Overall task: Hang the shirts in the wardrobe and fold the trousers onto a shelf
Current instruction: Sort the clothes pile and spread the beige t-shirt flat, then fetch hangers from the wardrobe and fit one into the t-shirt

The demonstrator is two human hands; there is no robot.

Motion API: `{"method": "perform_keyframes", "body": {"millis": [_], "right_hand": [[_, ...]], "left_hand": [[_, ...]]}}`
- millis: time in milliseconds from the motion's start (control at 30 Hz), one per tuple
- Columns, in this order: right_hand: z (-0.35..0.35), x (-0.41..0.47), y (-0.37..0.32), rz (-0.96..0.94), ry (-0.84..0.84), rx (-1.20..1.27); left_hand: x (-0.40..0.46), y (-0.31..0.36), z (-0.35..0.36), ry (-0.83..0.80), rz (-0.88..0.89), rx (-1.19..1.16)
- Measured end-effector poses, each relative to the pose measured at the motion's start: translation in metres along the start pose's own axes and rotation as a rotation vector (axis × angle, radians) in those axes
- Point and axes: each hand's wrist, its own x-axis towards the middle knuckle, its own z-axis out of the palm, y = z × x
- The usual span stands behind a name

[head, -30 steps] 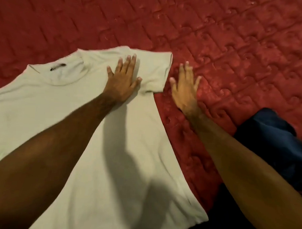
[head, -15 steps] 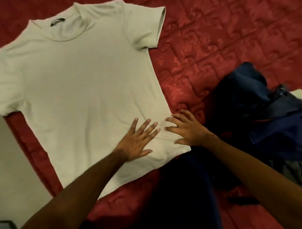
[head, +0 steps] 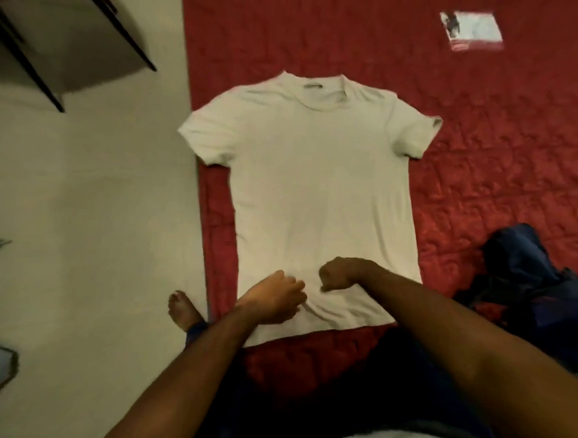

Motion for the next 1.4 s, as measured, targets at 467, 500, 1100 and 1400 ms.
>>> {"method": "perform_keyframes", "body": {"millis": [467,500,1100,1400], "right_hand": [[-0.215,-0.091,-0.204,0.051,1.110,-0.038],[-0.229,-0.093,-0.209,0.040,1.128,-0.018],[-0.557,-0.164,-0.245,0.007,1.468,-0.048],[-0.780,-0.142,-0.270,-0.059,1.527,-0.160]], "left_hand": [[-0.202,-0.191,-0.207,0.461,-0.686,0.095],[-0.205,-0.203,-0.223,0.470,-0.684,0.115],[-0.269,-0.412,-0.462,0.590,-0.825,0.381],[-0.297,-0.597,-0.561,0.658,-0.916,0.409]]}}
